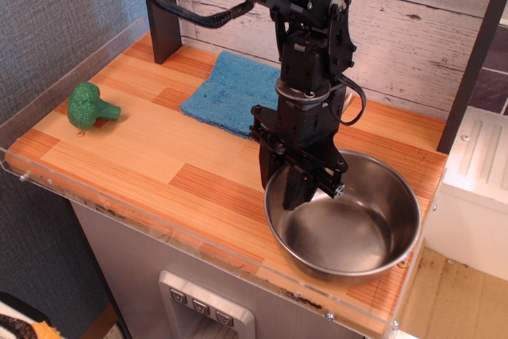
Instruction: Move the steel bowl right beneath the blue cloth.
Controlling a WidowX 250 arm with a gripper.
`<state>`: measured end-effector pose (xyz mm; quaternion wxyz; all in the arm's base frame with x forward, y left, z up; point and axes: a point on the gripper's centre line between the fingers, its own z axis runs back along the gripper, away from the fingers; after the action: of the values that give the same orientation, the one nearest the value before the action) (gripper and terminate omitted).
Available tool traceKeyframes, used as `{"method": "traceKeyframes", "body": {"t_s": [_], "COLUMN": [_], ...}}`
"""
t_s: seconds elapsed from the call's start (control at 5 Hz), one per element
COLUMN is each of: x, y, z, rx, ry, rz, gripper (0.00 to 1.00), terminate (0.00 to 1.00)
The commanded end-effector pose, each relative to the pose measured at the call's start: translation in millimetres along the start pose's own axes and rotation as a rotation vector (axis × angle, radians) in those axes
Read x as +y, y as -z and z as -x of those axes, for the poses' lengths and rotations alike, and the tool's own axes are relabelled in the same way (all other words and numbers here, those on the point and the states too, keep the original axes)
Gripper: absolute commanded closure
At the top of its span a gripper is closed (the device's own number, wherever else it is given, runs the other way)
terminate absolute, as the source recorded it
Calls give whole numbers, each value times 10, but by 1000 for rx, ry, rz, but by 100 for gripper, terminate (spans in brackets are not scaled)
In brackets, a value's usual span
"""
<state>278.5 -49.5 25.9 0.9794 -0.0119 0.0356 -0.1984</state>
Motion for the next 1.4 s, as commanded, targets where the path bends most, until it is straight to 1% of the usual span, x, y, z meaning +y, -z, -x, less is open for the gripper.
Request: {"method": "traceKeyframes", "body": {"t_s": [0.0, 0.2, 0.4, 0.6, 0.8, 1.0, 1.2], "x": [-59, -54, 164, 681, 1171, 1505, 1636], "y": [-219, -430, -741, -926, -867, -739, -679], "z": [55, 48, -16, -65, 94, 353, 530], "rx": [-84, -158, -240, -280, -263, -230, -180], "ry": [38, 19, -65, -211, -312, -350, -336], "rz": [8, 31, 57, 73, 34, 22, 18], "gripper": [100, 100, 100, 100, 100, 100, 100], "terminate": [0, 0, 0, 0, 0, 0, 0]}}
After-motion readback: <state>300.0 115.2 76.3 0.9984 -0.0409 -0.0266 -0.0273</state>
